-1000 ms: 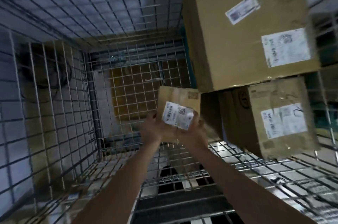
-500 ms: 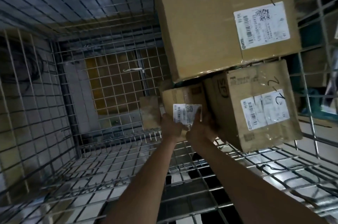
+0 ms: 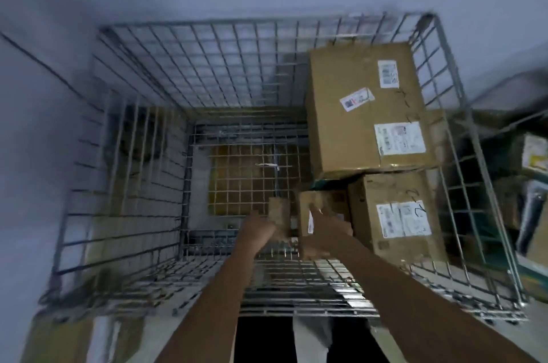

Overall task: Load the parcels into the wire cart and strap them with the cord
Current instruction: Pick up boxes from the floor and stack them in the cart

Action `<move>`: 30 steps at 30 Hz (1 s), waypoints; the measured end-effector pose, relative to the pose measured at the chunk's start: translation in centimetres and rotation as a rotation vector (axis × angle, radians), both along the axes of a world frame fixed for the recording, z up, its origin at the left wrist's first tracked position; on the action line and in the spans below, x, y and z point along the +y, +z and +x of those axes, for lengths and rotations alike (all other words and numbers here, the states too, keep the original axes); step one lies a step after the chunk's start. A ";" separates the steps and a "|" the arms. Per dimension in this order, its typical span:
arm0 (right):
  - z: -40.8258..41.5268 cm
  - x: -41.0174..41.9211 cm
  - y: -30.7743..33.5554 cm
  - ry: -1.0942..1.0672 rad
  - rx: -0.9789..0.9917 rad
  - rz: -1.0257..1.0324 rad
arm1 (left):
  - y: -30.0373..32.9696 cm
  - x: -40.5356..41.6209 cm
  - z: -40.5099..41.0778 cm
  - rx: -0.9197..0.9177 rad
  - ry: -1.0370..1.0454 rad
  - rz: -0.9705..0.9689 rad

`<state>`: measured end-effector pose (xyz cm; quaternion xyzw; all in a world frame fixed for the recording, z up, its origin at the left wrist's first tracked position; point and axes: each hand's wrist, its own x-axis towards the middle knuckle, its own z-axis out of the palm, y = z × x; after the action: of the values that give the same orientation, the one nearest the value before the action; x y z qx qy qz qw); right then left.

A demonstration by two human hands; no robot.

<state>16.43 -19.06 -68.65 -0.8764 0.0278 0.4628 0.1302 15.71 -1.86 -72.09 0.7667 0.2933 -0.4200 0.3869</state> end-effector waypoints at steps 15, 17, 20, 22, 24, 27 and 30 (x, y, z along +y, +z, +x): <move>-8.2 24.5 28.6 0.810 -0.363 0.359 | 33.4 21.1 -24.7 -0.452 0.432 0.724; -12.0 28.7 30.0 0.927 -0.396 0.414 | 34.5 24.0 -30.7 -0.402 0.533 0.758; -18.8 34.5 31.0 1.064 -0.378 0.471 | 34.1 27.4 -40.9 -0.320 0.690 0.788; -23.3 37.8 30.4 1.166 -0.353 0.452 | 32.7 28.9 -47.4 -0.249 0.765 0.794; -27.4 40.8 28.9 1.239 -0.328 0.414 | 30.6 30.4 -53.2 -0.181 0.831 0.773; -32.4 45.1 25.4 1.269 -0.279 0.386 | 26.8 33.4 -60.1 -0.116 0.868 0.712; -35.8 49.1 21.7 1.282 -0.255 0.254 | 22.8 37.7 -64.1 -0.105 0.788 0.680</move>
<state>-19.39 30.05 -46.98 -0.7453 -0.5691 0.3409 -0.0663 -48.35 35.88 -49.25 0.7006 0.6596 -0.0847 0.2587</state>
